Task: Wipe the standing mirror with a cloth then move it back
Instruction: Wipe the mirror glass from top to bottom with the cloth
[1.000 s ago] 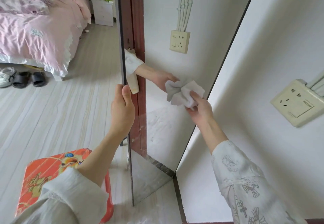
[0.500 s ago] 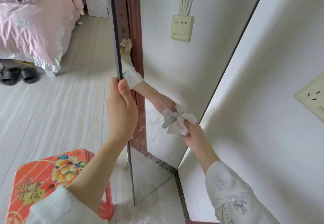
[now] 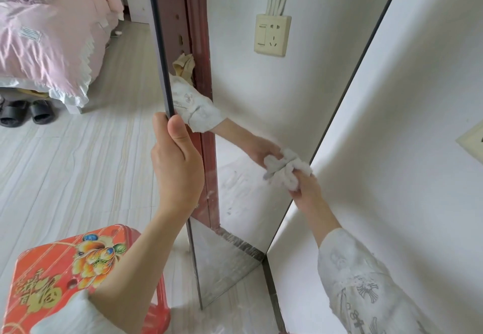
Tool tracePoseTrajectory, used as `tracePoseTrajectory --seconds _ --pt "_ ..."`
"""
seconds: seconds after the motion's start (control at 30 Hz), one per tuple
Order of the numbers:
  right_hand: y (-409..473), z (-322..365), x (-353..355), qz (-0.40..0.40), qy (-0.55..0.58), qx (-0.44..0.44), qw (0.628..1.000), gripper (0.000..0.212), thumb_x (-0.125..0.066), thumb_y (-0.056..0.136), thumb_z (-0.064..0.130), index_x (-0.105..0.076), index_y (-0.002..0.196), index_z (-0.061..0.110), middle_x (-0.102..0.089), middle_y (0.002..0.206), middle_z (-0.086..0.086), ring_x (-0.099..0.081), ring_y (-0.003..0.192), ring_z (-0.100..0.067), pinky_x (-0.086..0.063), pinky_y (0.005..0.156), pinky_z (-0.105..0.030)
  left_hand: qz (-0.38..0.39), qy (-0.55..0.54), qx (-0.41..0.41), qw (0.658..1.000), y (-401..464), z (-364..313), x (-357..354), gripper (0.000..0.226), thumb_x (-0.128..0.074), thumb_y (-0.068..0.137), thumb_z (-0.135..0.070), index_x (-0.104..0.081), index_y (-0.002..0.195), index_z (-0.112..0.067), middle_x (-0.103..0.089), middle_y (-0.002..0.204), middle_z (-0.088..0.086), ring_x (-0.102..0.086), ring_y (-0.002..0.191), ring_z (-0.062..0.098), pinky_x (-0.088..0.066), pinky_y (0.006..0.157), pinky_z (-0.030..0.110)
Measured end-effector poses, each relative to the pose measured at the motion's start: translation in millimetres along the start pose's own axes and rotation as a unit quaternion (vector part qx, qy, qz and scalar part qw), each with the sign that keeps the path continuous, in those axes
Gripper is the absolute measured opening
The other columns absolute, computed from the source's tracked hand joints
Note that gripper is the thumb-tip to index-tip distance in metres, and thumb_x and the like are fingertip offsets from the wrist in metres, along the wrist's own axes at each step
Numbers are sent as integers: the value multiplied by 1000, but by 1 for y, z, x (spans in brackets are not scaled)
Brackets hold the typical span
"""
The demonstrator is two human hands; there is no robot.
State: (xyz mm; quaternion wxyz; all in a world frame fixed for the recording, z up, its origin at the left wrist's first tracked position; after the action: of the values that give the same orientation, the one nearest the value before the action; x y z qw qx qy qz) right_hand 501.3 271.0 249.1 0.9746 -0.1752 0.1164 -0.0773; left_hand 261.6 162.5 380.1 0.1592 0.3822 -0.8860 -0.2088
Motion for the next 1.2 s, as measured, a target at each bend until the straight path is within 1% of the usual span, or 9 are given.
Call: tracePoseTrajectory --seconds 0.1,0.17,0.27,0.43,0.73,0.93,1.03,1.1,1.2 --pt "3 -44 16 -5 -65 -150 987 13 -47 90 -2 -53 84 8 -48 78 -10 -48 66 -19 -42 51 -24 1 1 -3 1000 0 0 1 27 -18 99 -29 -25 73 -28 -27 56 -11 -38 47 -2 -30 47 11" --pt "5 -44 24 -40 -37 -169 984 12 -46 93 1 -52 101 6 -51 91 -13 -51 75 -22 -45 61 -28 7 0 -6 1000 -2 -2 0 28 -18 99 -28 -23 72 -30 -27 56 -12 -38 46 -2 -30 46 11" --pt "-1 -9 34 -90 -1 -101 991 12 -45 95 8 -52 86 12 -52 87 -5 -53 76 -18 -48 64 -27 12 4 -1 1000 -4 -5 0 28 -19 100 -27 -24 72 -29 -27 56 -11 -38 46 -2 -29 46 13" --pt "-8 77 27 64 156 117 979 30 -41 94 13 -57 71 23 -54 61 11 -57 60 -3 -47 61 -15 8 5 15 1000 -2 -4 1 27 -18 100 -27 -30 82 -10 -28 56 -10 -39 46 -1 -28 46 16" --pt "17 48 2 53 174 81 980 21 -48 91 3 -64 85 16 -63 71 1 -63 65 -5 -51 61 -15 5 -1 2 1000 -6 -8 1 33 -10 95 -43 -28 75 -24 -27 56 -11 -39 46 -2 -30 46 13" --pt "21 9 22 14 -14 -70 997 35 -33 90 -5 -53 68 13 -58 51 2 -57 49 -9 -43 44 -13 2 -5 7 1000 -6 -8 2 30 -11 90 -49 -25 74 -28 -27 55 -11 -39 46 -1 -31 45 13" --pt "18 1 41 -61 -81 -130 986 18 -39 94 -2 -52 88 10 -55 66 -5 -55 58 -14 -47 44 -19 3 -6 10 1000 -7 -6 1 30 -12 97 -39 -28 77 -23 -28 55 -11 -38 45 0 -30 44 16" --pt "19 12 54 -108 -60 -97 988 7 -46 94 6 -49 97 12 -51 79 -2 -51 67 -12 -47 58 -22 9 -5 12 1000 -7 -8 1 29 -11 93 -45 -27 75 -27 -28 55 -11 -38 45 0 -29 45 19" --pt "21 49 54 -63 67 11 996 23 -43 95 9 -49 76 20 -52 61 9 -51 53 0 -41 58 -13 11 -2 14 1000 -6 -9 2 28 -12 95 -43 -24 73 -30 -28 55 -11 -37 44 1 -26 44 21"
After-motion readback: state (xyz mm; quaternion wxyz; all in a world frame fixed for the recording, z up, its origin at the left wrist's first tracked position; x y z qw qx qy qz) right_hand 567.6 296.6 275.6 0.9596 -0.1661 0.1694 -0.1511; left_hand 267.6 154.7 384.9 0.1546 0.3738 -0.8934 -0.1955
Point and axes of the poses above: each hand's wrist, its own y-axis towards the middle knuckle, its own x-axis out of the back of the hand, z = x × y, the point moved 2 cm from there along y, towards the middle knuckle
